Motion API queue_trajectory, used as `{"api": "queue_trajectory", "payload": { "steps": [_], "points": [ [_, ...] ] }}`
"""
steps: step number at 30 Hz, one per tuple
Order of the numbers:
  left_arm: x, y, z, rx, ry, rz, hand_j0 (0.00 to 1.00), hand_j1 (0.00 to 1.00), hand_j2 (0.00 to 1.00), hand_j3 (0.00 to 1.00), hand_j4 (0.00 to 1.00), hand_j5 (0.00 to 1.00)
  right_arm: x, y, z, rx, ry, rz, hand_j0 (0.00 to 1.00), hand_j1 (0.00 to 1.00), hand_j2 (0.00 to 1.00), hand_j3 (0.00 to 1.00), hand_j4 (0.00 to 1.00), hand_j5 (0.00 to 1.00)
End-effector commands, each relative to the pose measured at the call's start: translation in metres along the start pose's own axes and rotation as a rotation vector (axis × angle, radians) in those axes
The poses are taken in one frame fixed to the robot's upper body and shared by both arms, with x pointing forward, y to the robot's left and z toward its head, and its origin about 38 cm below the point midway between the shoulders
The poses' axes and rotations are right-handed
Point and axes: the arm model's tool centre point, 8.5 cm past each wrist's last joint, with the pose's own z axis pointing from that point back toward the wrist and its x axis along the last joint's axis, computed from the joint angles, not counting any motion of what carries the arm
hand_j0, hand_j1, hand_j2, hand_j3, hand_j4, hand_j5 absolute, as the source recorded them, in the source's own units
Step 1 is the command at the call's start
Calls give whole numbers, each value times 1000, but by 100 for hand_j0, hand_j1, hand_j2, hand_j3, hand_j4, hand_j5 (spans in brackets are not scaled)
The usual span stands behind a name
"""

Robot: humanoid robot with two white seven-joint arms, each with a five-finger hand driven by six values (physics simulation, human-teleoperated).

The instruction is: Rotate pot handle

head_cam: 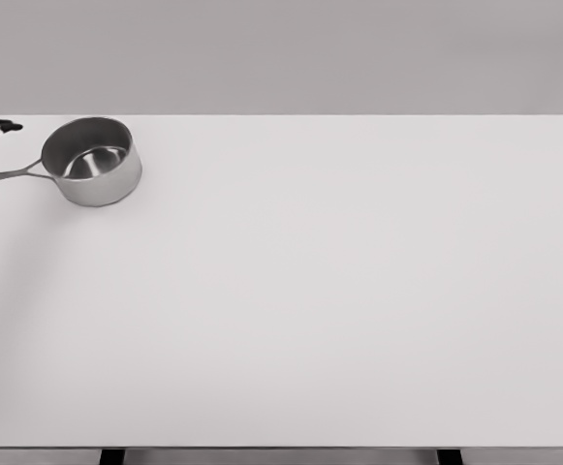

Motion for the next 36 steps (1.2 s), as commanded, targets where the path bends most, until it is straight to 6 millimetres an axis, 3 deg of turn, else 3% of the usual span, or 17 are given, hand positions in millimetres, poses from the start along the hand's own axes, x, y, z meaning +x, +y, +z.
{"api": "queue_trajectory", "payload": {
  "steps": [1,6,23,33,36],
  "points": [
    [-4,-4,2,-7,11,13,100,100,100,100,100,100,0,0,0,0,0,-1,100,100,100,100,100,100],
    [-9,-6,3,-15,27,22,100,100,100,100,100,100,0,0,0,0,0,-1,100,100,100,100,100,100],
    [0,-4,-11,-23,16,-13,100,100,100,100,100,100,0,0,0,0,0,-1,100,100,100,100,100,100],
    [-8,-2,-11,-26,39,-9,100,100,100,100,100,100,0,0,0,0,0,-1,100,100,100,100,100,100],
    [-16,-9,-7,-46,61,9,100,100,100,100,100,100,0,0,0,0,0,-1,100,100,100,100,100,100]
  ]
}}
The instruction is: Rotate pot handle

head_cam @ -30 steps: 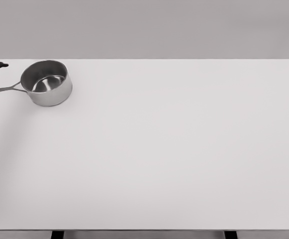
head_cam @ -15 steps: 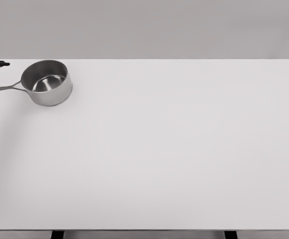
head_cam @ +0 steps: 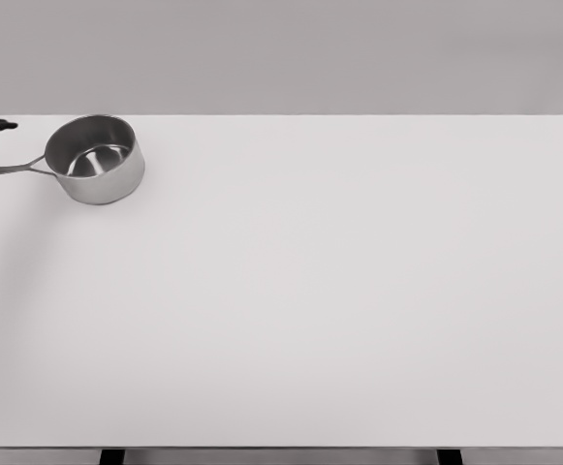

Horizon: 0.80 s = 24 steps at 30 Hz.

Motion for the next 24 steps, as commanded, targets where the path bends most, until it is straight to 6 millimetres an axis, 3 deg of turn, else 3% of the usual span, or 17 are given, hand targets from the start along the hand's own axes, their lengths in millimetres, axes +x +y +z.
{"api": "queue_trajectory", "payload": {
  "steps": [1,13,16,20,24],
  "points": [
    [-5,-4,3,-6,14,14,100,100,100,100,100,100,0,0,0,0,0,-1,100,100,100,100,100,100],
    [12,8,-3,27,-35,-12,100,100,100,100,100,100,0,0,0,0,0,-1,100,100,100,100,100,100],
    [30,16,-4,61,-86,-42,100,100,100,100,100,100,0,0,0,0,0,-1,100,100,100,100,100,100],
    [44,12,-7,69,-116,-38,100,100,100,100,100,100,0,0,0,0,0,-1,100,100,100,100,100,100],
    [45,13,-9,72,-118,-35,100,100,100,100,100,100,0,0,0,0,0,-1,100,100,100,100,100,100]
  ]
}}
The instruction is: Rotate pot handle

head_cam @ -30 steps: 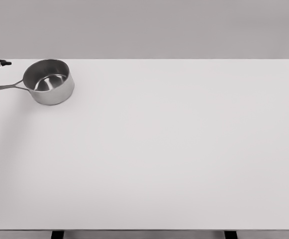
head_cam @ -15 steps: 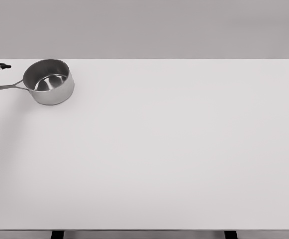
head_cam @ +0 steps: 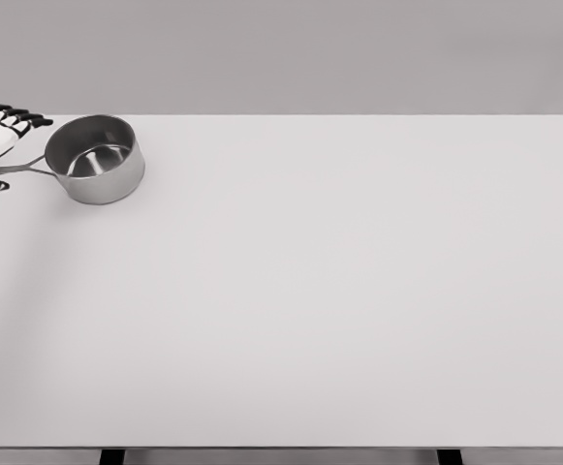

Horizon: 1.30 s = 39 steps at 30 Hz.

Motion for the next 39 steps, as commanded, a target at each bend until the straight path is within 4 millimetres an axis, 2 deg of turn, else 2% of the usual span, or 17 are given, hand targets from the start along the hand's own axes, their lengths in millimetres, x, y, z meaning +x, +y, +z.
{"api": "queue_trajectory", "payload": {
  "steps": [1,8,14,21,30,39],
  "points": [
    [1,0,-1,4,-2,3,100,100,100,100,100,100,0,0,0,0,0,-1,100,100,100,100,100,100],
    [-13,-9,1,-33,41,15,100,100,100,100,100,100,0,0,0,0,0,-1,100,100,100,100,100,100],
    [-14,-10,-6,-45,52,10,100,100,100,100,100,100,0,0,0,0,0,-1,100,100,100,100,100,100],
    [-17,-9,-16,-55,71,16,100,100,100,100,100,100,0,0,0,0,0,-1,100,100,100,100,100,100],
    [-19,-1,-19,-49,76,-3,100,100,100,100,100,100,0,0,0,0,0,-1,100,100,100,100,100,100],
    [-27,-2,-18,-58,95,9,100,100,100,100,100,100,0,0,0,0,0,-1,100,100,100,100,100,100]
  ]
}}
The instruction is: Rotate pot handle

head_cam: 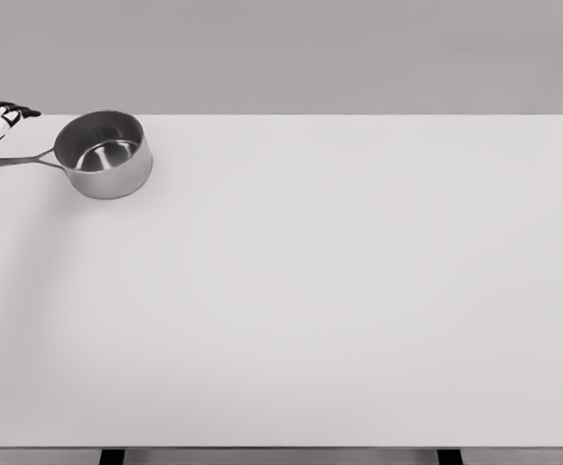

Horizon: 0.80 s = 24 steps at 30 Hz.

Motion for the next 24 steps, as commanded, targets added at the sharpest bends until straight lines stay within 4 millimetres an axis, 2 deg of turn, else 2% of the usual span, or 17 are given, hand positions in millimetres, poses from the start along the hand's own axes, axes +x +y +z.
{"api": "queue_trajectory", "payload": {
  "steps": [1,19,24],
  "points": [
    [-3,-2,2,-2,8,11,100,100,100,100,100,100,0,0,0,0,0,-1,100,100,100,100,100,100],
    [-7,-1,0,-5,18,15,100,100,100,100,100,100,0,0,0,0,0,-1,100,100,100,100,100,100],
    [-13,-4,0,-17,37,34,100,100,100,100,100,100,0,0,0,0,0,-1,100,100,100,100,100,100]
  ]
}}
